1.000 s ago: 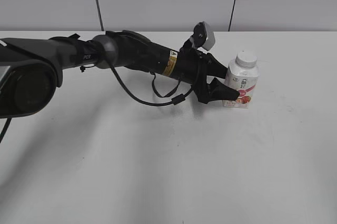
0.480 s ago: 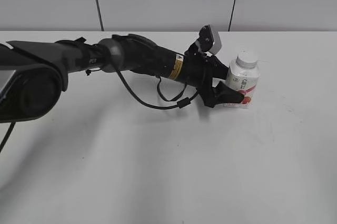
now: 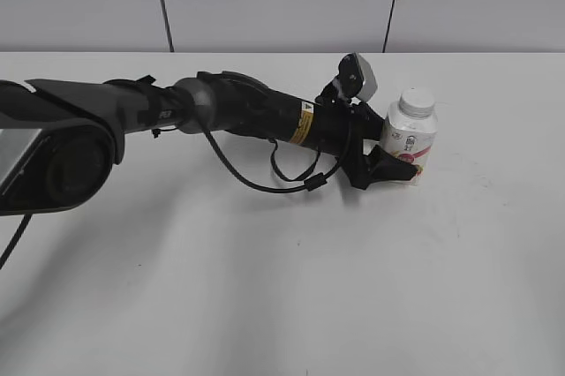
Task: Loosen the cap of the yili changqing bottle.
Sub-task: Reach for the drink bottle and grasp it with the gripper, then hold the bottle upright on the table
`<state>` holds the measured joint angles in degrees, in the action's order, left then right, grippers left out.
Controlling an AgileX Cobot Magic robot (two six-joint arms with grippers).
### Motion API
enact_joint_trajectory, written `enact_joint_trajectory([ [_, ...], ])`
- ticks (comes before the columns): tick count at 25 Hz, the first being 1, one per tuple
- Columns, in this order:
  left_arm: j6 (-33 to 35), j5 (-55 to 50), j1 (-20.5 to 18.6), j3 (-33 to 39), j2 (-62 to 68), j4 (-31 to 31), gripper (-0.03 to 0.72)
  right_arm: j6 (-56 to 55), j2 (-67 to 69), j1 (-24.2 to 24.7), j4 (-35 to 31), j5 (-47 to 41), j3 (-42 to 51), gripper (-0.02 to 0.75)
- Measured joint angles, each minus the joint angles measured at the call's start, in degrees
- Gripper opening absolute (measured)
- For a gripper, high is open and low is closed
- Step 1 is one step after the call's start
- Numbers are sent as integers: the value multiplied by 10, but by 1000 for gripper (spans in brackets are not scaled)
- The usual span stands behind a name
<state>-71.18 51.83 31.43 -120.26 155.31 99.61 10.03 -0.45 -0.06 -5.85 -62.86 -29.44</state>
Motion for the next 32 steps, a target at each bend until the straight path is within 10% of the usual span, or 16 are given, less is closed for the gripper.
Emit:
enact_joint_trajectory([
  [21,8,39,0,10,-3,0,413,0,0,0,0,0,0,482],
  [32,199,0,-30,262,-140,-125,412,0,0,0,0,0,0,482],
])
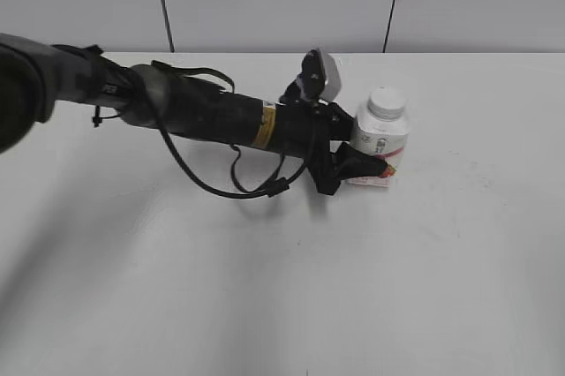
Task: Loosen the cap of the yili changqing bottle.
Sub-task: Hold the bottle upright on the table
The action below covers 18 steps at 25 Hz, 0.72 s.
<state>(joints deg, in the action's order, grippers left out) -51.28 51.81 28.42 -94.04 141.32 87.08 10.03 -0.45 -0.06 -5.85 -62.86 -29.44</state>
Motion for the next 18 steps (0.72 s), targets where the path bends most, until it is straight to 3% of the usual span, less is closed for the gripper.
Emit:
enact_joint_trajectory([
  [4,91,-1,-29,114,-50,-83,412,0,0,0,0,0,0,482],
  [7,120,5,-54,169,-69,-113,412,0,0,0,0,0,0,482],
  [18,142,76,-137,245,-91,-128,412,0,0,0,0,0,0,482],
])
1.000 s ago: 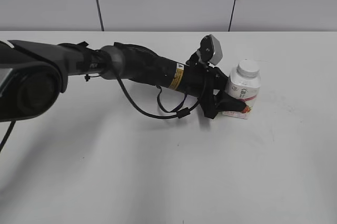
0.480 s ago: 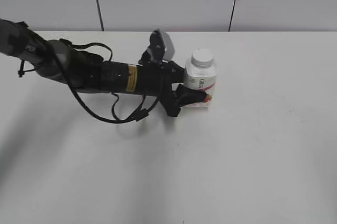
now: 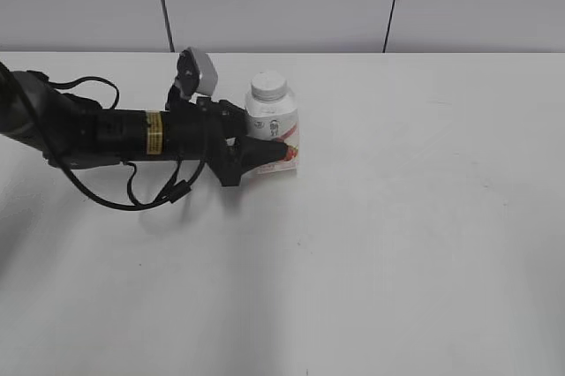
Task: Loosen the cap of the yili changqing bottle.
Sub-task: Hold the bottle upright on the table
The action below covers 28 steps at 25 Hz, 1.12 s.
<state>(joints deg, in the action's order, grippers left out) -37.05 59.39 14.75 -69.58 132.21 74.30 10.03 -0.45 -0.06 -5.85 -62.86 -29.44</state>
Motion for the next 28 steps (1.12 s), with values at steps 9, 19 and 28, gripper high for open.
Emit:
enact_joint_trajectory([
  [9,0,26,-25,4,0,45,411,0,0,0,0,0,0,482],
  [19,7,16,-28,1,22,84,411,0,0,0,0,0,0,482],
  [28,13,25,-28,1,28,76,410,0,0,0,0,0,0,482],
])
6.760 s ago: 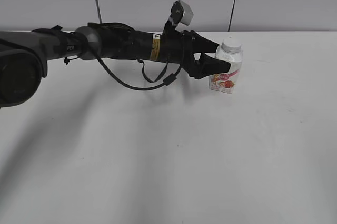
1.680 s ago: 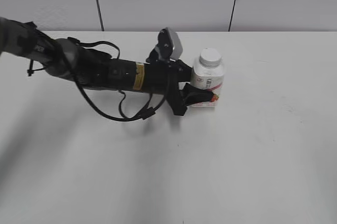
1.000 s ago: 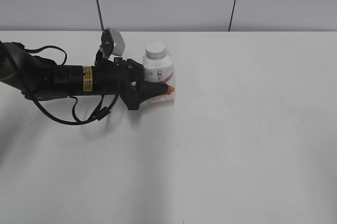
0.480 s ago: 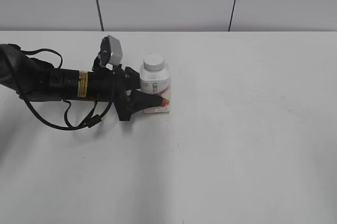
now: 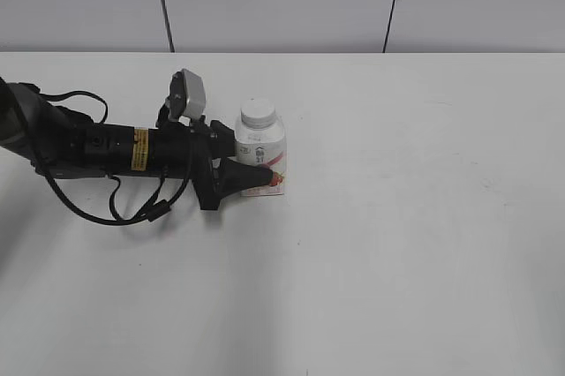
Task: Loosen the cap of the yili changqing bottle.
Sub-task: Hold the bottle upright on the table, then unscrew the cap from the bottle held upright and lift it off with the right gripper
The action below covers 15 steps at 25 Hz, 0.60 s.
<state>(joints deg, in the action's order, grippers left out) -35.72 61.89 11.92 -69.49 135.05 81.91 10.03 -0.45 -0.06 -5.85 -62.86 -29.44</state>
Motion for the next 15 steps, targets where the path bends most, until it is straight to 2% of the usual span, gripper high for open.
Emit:
enact_joint_trajectory([
  [15,1,5,0,-1,0,14,409,0,0,0,0,0,0,482],
])
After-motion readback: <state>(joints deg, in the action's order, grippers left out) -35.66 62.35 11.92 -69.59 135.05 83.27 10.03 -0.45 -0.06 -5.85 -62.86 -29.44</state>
